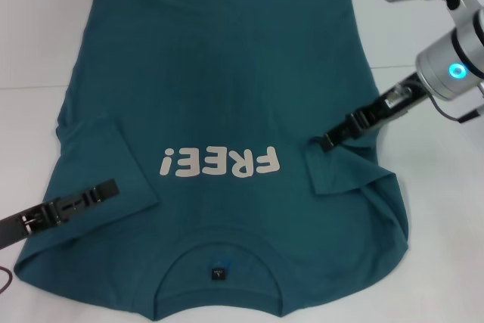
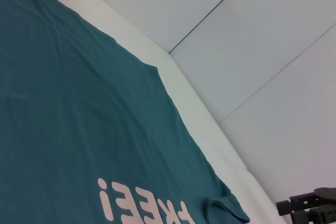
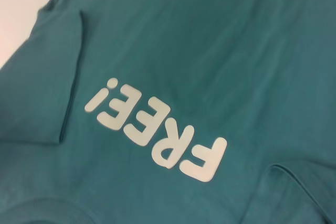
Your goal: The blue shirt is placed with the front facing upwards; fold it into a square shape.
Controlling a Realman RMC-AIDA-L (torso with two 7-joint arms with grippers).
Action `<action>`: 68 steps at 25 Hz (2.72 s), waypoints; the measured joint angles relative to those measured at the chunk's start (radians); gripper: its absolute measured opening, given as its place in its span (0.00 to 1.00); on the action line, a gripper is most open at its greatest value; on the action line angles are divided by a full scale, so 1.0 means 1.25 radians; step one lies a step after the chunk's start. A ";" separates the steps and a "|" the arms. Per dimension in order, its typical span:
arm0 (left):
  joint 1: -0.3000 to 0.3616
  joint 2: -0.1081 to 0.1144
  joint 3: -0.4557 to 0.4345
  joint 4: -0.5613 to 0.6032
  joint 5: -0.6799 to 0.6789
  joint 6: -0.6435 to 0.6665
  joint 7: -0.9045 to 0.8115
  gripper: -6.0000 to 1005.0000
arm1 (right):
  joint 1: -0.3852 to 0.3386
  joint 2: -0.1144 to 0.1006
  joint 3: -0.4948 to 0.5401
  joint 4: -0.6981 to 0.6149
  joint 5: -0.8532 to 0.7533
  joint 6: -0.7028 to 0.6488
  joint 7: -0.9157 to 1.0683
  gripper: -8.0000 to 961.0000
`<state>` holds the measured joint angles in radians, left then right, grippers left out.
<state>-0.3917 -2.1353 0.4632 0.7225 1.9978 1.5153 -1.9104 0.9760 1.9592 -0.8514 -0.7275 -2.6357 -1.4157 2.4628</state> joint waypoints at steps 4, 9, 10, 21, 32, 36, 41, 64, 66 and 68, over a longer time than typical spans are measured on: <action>0.000 0.000 0.000 0.000 0.002 0.003 -0.014 0.72 | -0.037 0.008 -0.002 -0.028 -0.001 -0.015 -0.049 0.81; 0.000 0.002 0.000 0.000 0.000 0.005 -0.019 0.72 | -0.055 0.014 -0.019 -0.025 -0.003 -0.014 -0.058 0.81; 0.000 0.002 0.000 0.000 0.000 0.005 -0.019 0.72 | -0.056 0.016 -0.021 -0.024 -0.003 -0.012 -0.059 0.81; 0.005 0.016 -0.001 0.018 0.043 0.039 -0.183 0.72 | -0.175 0.041 0.080 -0.020 0.354 0.024 -0.140 0.81; 0.012 0.042 -0.102 0.060 0.162 0.118 -0.428 0.72 | -0.255 -0.003 0.100 -0.013 0.479 -0.075 -0.144 0.81; 0.019 0.048 -0.160 0.062 0.209 0.094 -0.457 0.72 | -0.254 -0.006 0.102 -0.009 0.479 -0.071 -0.144 0.81; 0.027 0.049 -0.186 0.060 0.221 0.037 -0.432 0.72 | -0.253 -0.001 0.102 -0.008 0.480 -0.058 -0.149 0.81; 0.017 0.046 -0.154 0.041 0.282 -0.085 -0.352 0.72 | -0.244 0.001 0.102 -0.008 0.481 -0.046 -0.144 0.81; 0.017 0.046 -0.156 0.042 0.281 -0.087 -0.354 0.72 | -0.244 0.001 0.102 -0.008 0.481 -0.046 -0.144 0.81; 0.018 0.047 -0.164 0.042 0.281 -0.088 -0.355 0.72 | -0.244 0.001 0.102 -0.008 0.481 -0.046 -0.144 0.81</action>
<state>-0.3692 -2.0769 0.2580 0.7753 2.3487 1.4049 -2.3547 0.6708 1.9610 -0.7240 -0.7378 -2.0344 -1.4734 2.2826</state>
